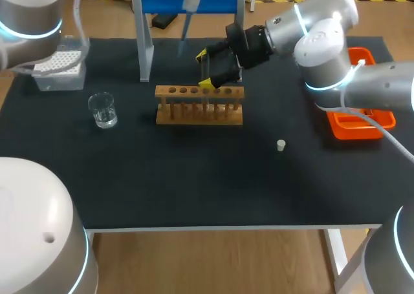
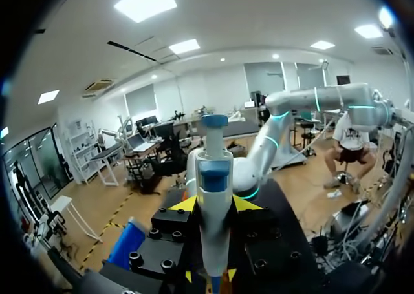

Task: Invert the test tube, pick up the pipette, mount the tip to pipette, aspirate from beaker and dispense into the tube, eject the tip, return the pipette, and cap with the stopper.

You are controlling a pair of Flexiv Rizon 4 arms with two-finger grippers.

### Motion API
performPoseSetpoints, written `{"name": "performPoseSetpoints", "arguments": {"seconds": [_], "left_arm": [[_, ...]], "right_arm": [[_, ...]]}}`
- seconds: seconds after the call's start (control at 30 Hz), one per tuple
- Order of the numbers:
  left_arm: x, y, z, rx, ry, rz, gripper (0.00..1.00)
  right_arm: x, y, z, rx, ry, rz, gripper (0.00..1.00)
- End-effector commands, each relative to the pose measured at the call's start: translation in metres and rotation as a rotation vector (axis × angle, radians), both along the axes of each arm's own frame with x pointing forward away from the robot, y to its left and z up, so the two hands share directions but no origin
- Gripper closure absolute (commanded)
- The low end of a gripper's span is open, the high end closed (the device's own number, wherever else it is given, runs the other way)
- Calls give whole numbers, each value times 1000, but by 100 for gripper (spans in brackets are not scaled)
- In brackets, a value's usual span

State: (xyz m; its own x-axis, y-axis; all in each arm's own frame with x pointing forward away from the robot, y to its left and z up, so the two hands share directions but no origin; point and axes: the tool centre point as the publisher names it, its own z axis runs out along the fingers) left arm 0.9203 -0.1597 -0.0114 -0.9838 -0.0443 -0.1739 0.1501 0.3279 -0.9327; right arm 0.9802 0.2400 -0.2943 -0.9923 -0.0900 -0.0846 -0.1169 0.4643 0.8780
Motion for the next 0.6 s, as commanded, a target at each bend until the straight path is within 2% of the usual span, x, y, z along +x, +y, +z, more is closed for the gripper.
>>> {"name": "performPoseSetpoints", "arguments": {"seconds": [0.03, 0.3, 0.6], "left_arm": [[-31, 28, -7, -1, -4, 36, 100], [-59, 46, -36, -31, 26, 59, 100], [-81, 36, -70, -81, 53, 0, 100]], "right_arm": [[-1, -1, 1, -2, 0, 0, 0], [-1, -1, 1, -2, 0, 0, 0], [-1, -1, 1, -2, 0, 0, 0]]}}
